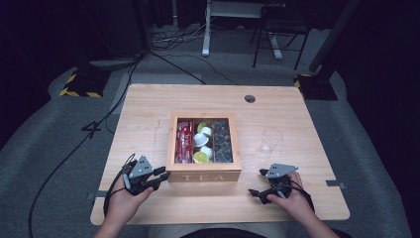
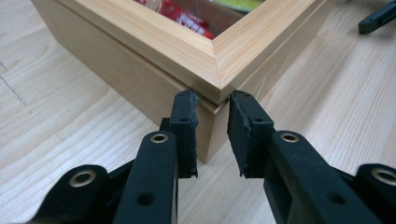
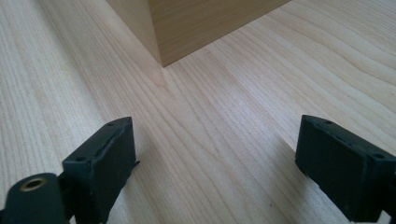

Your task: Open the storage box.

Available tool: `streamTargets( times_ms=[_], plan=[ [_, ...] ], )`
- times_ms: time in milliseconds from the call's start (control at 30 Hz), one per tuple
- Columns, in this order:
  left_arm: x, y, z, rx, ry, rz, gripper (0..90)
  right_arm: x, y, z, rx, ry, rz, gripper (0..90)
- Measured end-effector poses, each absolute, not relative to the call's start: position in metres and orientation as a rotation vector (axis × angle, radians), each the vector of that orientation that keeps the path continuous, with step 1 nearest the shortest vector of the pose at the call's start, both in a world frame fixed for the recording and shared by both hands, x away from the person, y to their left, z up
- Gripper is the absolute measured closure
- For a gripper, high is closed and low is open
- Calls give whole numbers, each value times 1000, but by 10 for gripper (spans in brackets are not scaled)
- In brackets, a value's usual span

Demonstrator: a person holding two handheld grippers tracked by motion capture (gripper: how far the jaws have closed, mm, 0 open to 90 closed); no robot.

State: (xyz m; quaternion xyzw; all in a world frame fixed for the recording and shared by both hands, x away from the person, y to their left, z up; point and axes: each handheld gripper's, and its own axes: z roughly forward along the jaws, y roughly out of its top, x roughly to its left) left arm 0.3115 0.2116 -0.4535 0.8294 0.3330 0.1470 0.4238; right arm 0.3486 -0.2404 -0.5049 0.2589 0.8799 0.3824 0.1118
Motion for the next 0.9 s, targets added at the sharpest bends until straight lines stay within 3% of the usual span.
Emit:
streamTargets(
  times_ms=[133,167,233,300,633,900],
  plan=[
    [312,211,-448,2036,827,380,707,348,-241,-505,767,2580,1123,138],
    [312,212,-445,2017,826,388,700,349,-241,-502,784,2576,1120,226],
    [312,212,-444,2003,823,393,695,349,-241,-500,776,2589,1136,265],
    [312,212,-441,1985,819,413,673,350,-241,-489,768,2564,1192,233],
    [316,211,-430,1936,813,492,585,354,-229,-443,632,2452,1273,313],
    [322,206,-423,1945,819,508,559,361,-218,-427,608,2429,1343,340]
  ],
)
